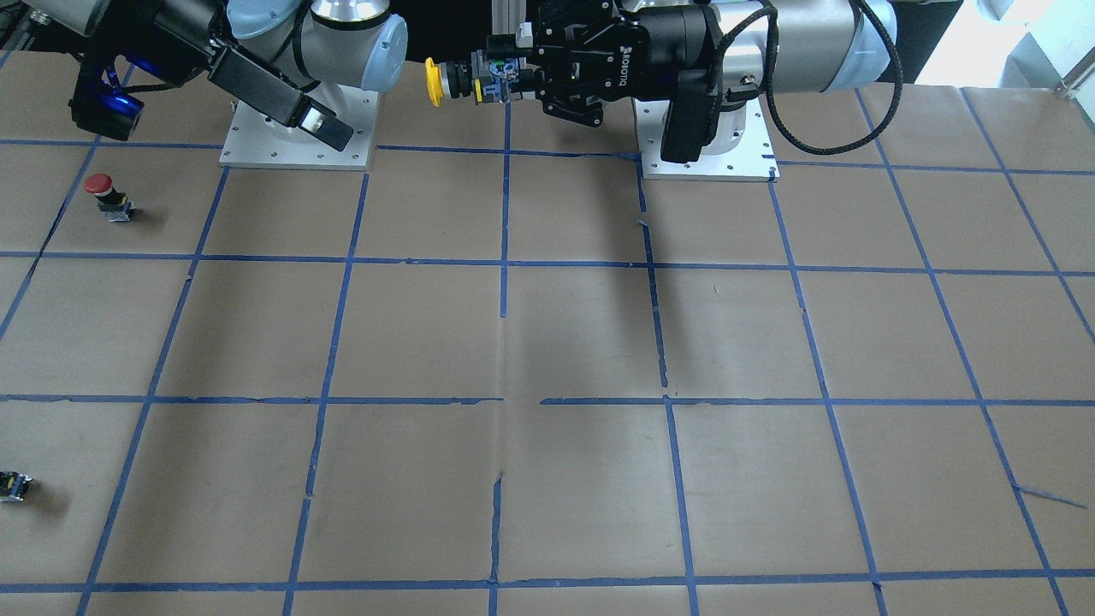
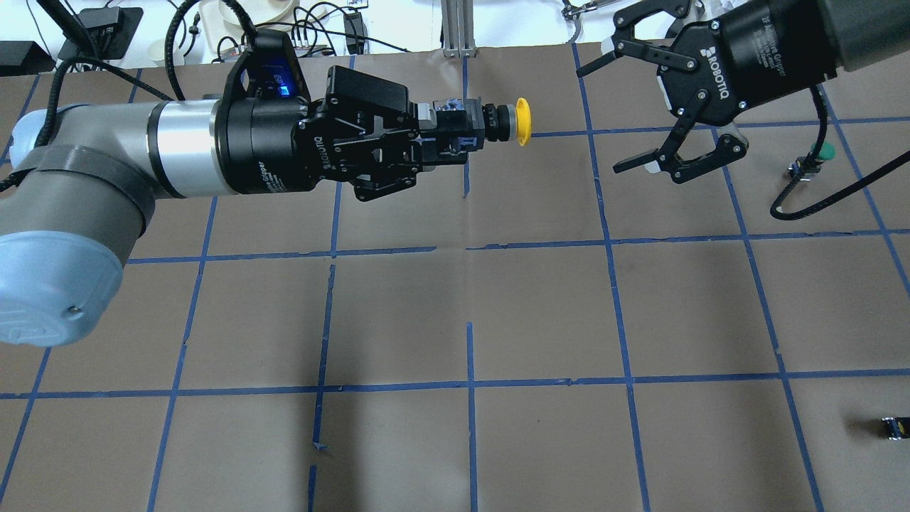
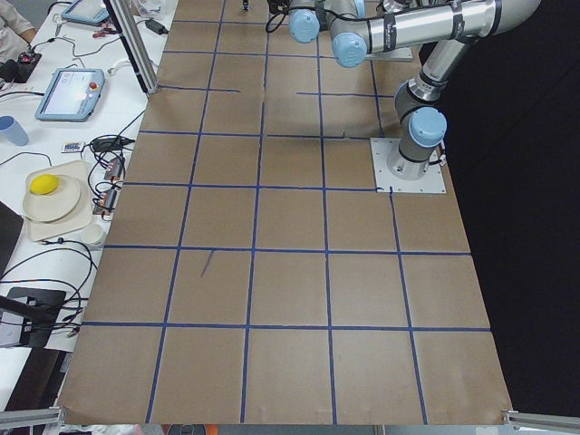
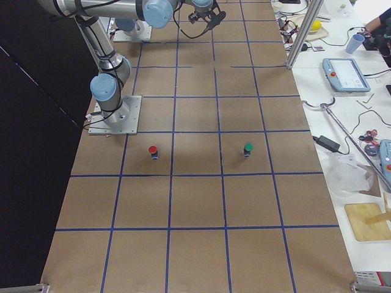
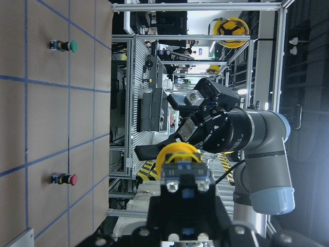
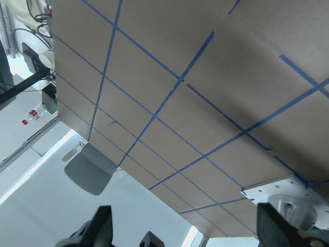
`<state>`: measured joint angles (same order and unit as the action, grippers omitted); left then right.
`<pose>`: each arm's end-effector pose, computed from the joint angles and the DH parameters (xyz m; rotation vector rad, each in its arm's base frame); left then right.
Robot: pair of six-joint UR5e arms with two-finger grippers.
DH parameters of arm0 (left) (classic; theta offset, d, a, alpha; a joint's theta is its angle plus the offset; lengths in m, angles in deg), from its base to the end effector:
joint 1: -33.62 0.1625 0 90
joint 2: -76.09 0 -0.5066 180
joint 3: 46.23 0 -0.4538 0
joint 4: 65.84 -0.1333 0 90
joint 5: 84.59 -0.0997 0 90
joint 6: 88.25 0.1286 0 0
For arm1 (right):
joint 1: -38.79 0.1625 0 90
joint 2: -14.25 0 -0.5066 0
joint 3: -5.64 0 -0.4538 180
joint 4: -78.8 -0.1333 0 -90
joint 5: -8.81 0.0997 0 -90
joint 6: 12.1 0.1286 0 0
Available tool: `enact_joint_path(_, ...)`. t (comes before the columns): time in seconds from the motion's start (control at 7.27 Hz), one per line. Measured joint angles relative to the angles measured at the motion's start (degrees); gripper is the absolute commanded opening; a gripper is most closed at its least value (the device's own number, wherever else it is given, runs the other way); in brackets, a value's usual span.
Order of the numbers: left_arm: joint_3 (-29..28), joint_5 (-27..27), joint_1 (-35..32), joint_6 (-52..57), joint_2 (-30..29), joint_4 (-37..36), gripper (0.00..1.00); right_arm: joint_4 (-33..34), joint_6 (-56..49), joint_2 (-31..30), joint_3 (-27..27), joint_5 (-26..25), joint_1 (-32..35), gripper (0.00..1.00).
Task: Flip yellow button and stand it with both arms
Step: 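Lift the yellow button with the left gripper toward the right gripper, then close the right gripper on the yellow cap while the left gripper holds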
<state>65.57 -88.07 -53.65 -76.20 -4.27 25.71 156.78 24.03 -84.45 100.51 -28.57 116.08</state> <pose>-0.2398 -0.4657 0.5351 0.0510 -1.6290 0.0029 0.1277 -0.5042 0.6021 0.9988 2.0079 0.3820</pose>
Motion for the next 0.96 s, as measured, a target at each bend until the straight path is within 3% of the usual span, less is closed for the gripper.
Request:
enact_joint_path(0.28,-0.01,0.46,-0.82,-0.16,-0.08,-0.58,0.09,-0.17,3.13,-1.27,0.16,4.22,0.35,1.00)
enact_joint_path(0.96,0.23,1.50,-1.06,-0.16,0.03,-2.20,0.09,-0.57,7.44,-3.91,3.30,8.48,1.92,0.98)
